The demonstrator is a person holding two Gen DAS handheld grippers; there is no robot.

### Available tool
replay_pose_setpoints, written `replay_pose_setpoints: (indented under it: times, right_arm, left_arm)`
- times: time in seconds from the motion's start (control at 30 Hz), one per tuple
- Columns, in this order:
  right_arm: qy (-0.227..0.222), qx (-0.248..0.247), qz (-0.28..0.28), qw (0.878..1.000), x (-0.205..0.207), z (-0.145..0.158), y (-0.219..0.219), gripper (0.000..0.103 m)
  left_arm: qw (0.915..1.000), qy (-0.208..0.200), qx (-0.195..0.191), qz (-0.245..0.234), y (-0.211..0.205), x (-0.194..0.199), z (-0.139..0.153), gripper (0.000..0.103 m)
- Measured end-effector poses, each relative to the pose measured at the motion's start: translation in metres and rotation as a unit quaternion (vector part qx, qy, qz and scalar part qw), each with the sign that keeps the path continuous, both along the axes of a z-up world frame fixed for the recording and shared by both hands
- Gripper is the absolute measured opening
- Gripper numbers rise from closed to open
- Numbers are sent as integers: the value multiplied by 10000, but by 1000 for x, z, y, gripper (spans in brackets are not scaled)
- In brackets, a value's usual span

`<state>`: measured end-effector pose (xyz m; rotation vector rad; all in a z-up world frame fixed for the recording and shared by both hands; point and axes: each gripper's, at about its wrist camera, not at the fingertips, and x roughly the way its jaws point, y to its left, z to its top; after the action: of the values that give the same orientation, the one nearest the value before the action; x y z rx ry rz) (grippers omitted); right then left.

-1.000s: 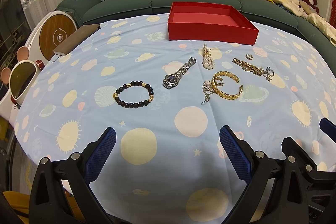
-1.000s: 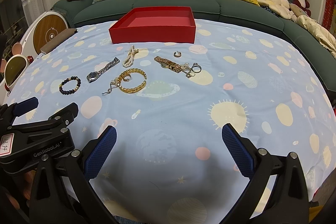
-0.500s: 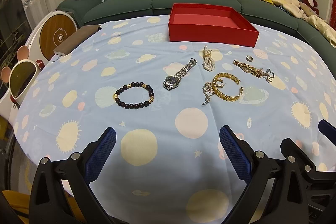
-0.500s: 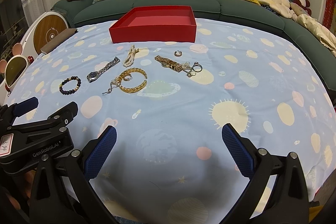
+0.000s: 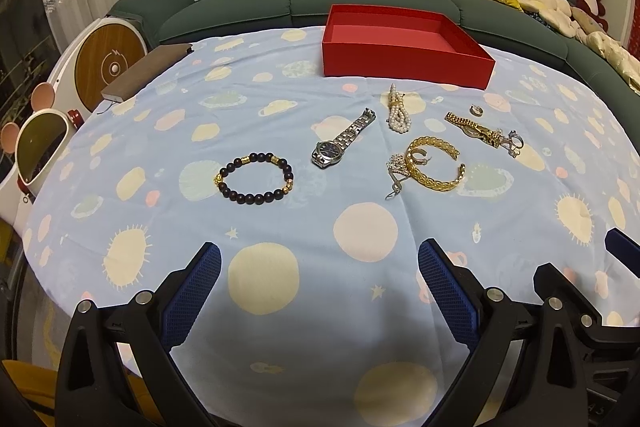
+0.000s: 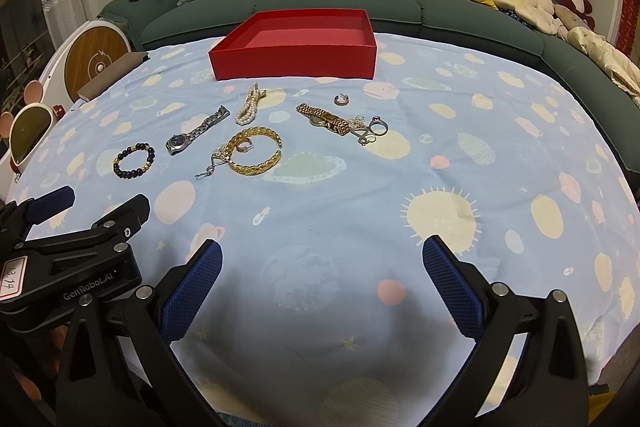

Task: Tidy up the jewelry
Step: 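Move the left tool to the pearl necklace while the right tool moves to the gold watch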

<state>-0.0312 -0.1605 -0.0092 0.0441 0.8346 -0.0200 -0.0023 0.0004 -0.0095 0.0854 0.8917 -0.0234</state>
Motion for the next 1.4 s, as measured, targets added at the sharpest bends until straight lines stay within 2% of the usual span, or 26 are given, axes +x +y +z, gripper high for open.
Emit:
replay_pose_setpoints:
  times: [0.37,0.5,0.67,0.8,0.97,1.2,1.4]
  right_arm:
    - [100,45,155,9998,6,-11,1,98]
    - [147,44,125,9998,13,-16,-4,98]
    - [100,122,88,9998,31,-18,-12,97]
    - [47,177,170,9997,54,-15,-16,84]
    - [124,339,255,9990,83,-16,-25,65]
    - [23,203,553,9983,120,-13,-30,58]
    - [87,148,910,9957,151,-19,-26,50]
  left_arm:
    - [9996,153,-233,-92,20,-4,-12,96]
    - [9992,213,-335,97,44,2,-19,96]
    - [9980,102,-531,322,66,14,-21,96]
    - [9969,-23,-733,288,65,27,-15,96]
    - [9978,-244,-609,36,43,49,-8,96]
    - [9977,-125,-619,-251,25,74,-14,96]
    - [9981,-51,-587,-156,31,87,-26,96]
